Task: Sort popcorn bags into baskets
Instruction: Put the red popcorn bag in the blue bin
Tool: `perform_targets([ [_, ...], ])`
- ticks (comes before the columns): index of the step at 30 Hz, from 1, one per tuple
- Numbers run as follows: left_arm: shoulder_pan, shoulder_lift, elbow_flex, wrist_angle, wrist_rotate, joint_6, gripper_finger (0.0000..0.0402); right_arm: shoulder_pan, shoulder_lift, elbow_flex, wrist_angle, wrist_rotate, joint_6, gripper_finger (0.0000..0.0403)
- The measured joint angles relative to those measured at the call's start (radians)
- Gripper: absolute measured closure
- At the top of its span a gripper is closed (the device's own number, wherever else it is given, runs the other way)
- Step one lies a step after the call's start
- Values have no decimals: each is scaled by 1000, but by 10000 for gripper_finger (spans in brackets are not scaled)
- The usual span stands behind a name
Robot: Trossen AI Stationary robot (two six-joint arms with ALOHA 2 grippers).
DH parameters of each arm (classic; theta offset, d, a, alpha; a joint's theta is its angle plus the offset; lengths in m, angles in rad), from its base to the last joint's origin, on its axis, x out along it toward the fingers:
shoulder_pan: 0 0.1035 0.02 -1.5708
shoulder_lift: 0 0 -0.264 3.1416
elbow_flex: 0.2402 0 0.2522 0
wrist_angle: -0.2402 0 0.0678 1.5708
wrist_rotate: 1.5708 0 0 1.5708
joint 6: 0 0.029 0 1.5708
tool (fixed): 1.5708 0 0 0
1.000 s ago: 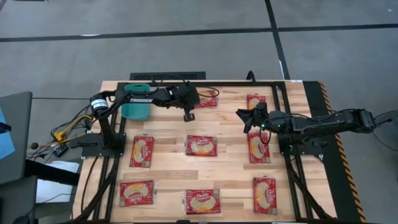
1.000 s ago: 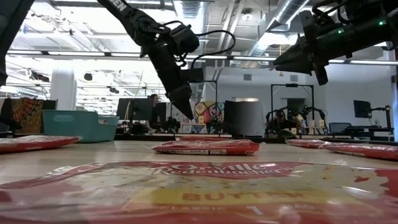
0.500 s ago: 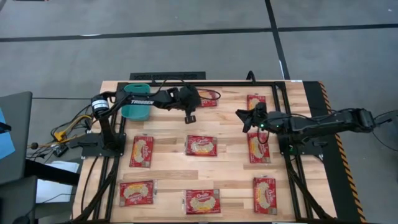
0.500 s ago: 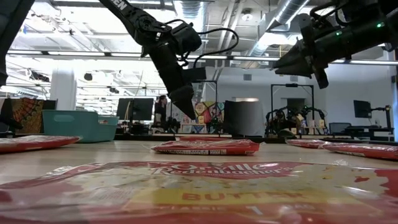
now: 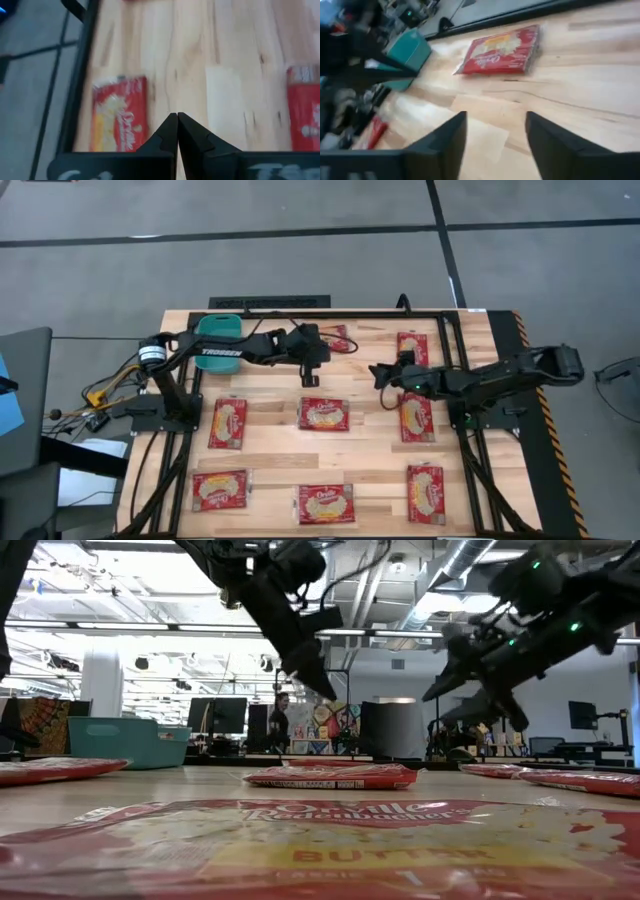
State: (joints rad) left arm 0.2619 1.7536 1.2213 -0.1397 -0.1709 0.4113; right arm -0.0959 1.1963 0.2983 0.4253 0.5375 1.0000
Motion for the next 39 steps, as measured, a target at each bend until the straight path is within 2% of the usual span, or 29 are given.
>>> perform_targets([
  [3, 8, -30, 0, 17, -4, -13, 402, -47, 72, 1, 36, -20, 60, 126],
  [6, 35, -46, 0, 26, -21, -84, 401, -126, 138, 42, 21, -77, 61, 119],
  [12, 99, -53, 0, 14, -25, -173, 401, -280, 301, 224, -17, -254, -105, 118],
  [20, 136, -53, 0, -105, -25, -198, 401, -391, 522, 460, -211, -337, -195, 135],
  [24, 150, -56, -62, -58, -20, -197, 397, -403, 611, 554, -259, -396, -227, 147],
  [28, 171, -82, -161, 28, -19, -228, 363, -412, 676, 649, -374, -438, -272, 161],
  [32, 183, -130, -255, 54, -19, -262, 305, -412, 712, 716, -461, -442, -313, 176],
  [39, 190, -240, -390, 96, -53, -313, 205, -419, 732, 767, -477, -461, -356, 215],
])
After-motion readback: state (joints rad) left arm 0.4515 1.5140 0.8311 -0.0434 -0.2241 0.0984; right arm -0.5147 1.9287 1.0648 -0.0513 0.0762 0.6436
